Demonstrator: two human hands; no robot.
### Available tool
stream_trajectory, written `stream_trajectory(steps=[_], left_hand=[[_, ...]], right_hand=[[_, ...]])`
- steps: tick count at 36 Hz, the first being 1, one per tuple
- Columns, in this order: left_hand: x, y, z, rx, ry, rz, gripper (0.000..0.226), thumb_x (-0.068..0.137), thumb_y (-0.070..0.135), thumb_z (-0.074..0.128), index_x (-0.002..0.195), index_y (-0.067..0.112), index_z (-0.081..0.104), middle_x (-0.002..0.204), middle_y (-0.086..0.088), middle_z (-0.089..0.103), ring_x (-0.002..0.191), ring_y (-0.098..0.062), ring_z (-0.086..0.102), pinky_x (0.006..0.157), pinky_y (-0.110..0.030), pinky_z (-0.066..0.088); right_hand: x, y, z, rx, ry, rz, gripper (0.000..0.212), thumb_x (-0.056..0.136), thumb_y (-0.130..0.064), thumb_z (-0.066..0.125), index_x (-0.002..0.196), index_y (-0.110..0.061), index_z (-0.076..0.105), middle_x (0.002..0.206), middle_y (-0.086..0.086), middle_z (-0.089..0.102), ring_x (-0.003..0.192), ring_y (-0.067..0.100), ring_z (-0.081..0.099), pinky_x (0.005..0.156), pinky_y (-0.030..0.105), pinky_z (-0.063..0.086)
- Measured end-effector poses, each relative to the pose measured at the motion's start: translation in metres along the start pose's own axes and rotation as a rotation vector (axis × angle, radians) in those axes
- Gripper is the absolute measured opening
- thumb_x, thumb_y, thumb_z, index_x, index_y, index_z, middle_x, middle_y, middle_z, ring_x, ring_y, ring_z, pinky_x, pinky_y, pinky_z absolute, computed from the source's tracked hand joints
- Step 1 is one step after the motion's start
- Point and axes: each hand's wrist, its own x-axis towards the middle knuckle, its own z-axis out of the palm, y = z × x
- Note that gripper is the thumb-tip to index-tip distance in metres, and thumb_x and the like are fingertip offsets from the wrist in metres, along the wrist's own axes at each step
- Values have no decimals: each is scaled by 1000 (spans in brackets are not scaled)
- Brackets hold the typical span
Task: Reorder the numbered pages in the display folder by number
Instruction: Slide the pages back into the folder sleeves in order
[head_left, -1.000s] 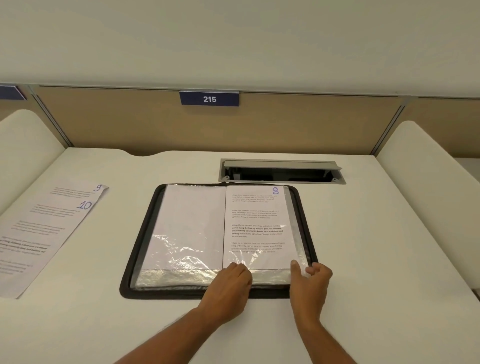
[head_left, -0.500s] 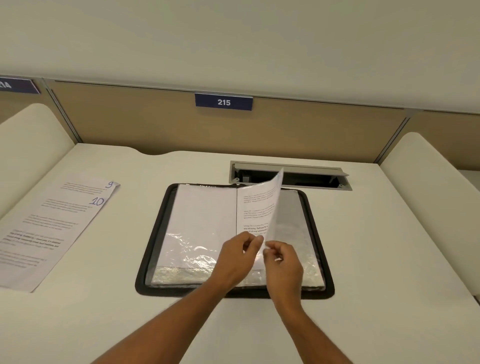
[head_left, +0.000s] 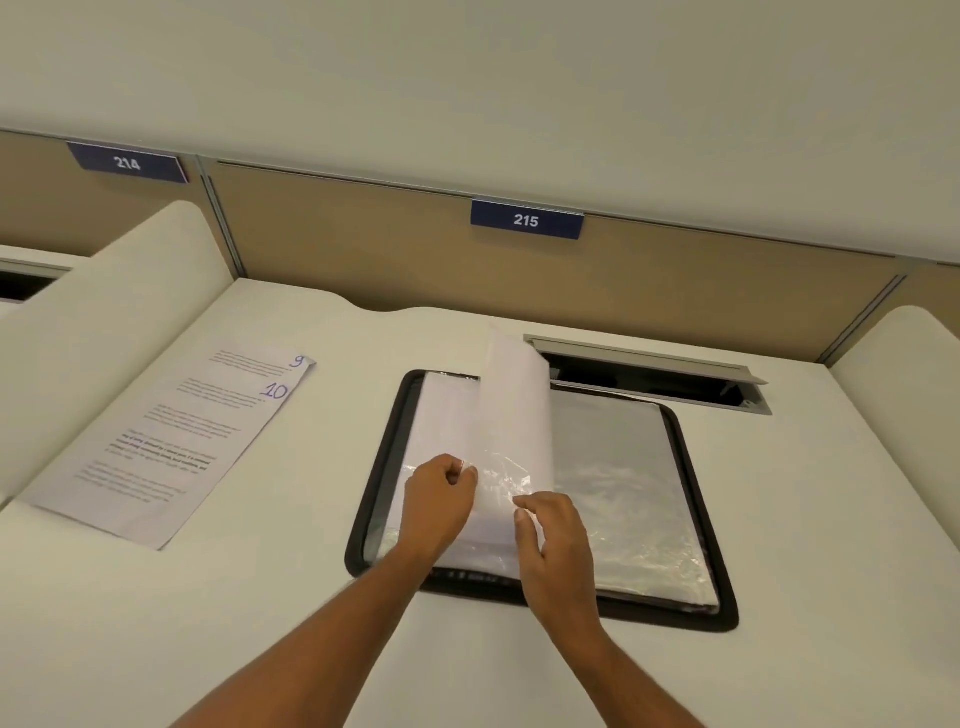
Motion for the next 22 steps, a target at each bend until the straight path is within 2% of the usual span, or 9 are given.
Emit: stream_trajectory(steps=[2, 6, 7, 9, 10, 12, 15, 19, 22], left_hand=[[4, -9, -10, 14, 25, -34, 26, 97, 25, 60, 75, 11, 61, 67, -3, 61, 60, -10, 54, 64, -29, 52], [13, -31, -25, 87, 65, -96, 35, 97, 25, 58, 70, 3, 55, 58, -2, 51, 54, -12, 47, 64, -38, 55], [15, -35, -29, 96, 69, -101, 36, 97, 24, 58, 67, 4, 52, 58, 0, 50, 54, -12, 46, 62, -36, 53], [17, -43, -35, 106, 68, -117, 33, 98, 21, 58, 67, 10, 54, 61, 2, 54, 57, -11, 51, 59, -24, 47], [19, -48, -38, 112, 65, -130, 30, 99, 21, 59, 70, 11, 57, 66, 2, 58, 62, -12, 56, 60, -19, 45], [23, -56, -43, 135, 47, -160, 18, 99, 23, 61, 85, 12, 63, 80, 4, 63, 76, -15, 61, 67, -18, 44], [27, -66, -47, 168, 15, -180, 10, 98, 26, 64, 105, 19, 60, 95, 8, 60, 88, -12, 59, 81, -22, 43], [30, -78, -51, 223, 5, -183, 11, 96, 26, 68, 93, 20, 58, 87, 8, 63, 78, -8, 59, 69, -19, 44], [32, -86, -53, 285, 1, -176, 14, 93, 23, 68, 84, 22, 57, 79, 7, 63, 73, -8, 60, 65, -22, 50]], right_hand=[[2, 5, 6, -66, -81, 85, 22, 104, -27, 58, 125, -28, 64, 127, -18, 56, 119, 6, 53, 106, 35, 48], [3, 13, 20, -244, -306, 162, 44, 105, -43, 49, 146, -27, 53, 156, -7, 43, 144, 12, 36, 122, 33, 29], [3, 14, 23, -292, -349, 151, 48, 105, -47, 46, 149, -28, 49, 160, -6, 38, 148, 13, 32, 123, 33, 26], [2, 10, 28, -366, -439, 145, 61, 102, -60, 30, 153, -30, 43, 164, -7, 31, 152, 14, 25, 123, 32, 20], [1, 7, 30, -387, -475, 139, 73, 96, -68, 17, 155, -30, 40, 166, -7, 28, 153, 14, 23, 123, 31, 17], [0, 4, 34, -426, -536, 135, 95, 82, -75, 0, 158, -31, 35, 167, -7, 24, 154, 14, 20, 124, 31, 16], [-2, 6, 45, -479, -588, 120, 84, 90, -72, 4, 159, -32, 30, 169, -6, 21, 155, 15, 18, 126, 35, 17], [-2, 5, 55, -495, -605, 54, 61, 106, -58, 28, 160, -30, 28, 171, -7, 11, 156, 14, 12, 126, 35, 15], [-1, 3, 63, -496, -619, -16, 57, 109, -50, 31, 161, -29, 26, 171, -9, 9, 157, 13, 8, 126, 32, 11]])
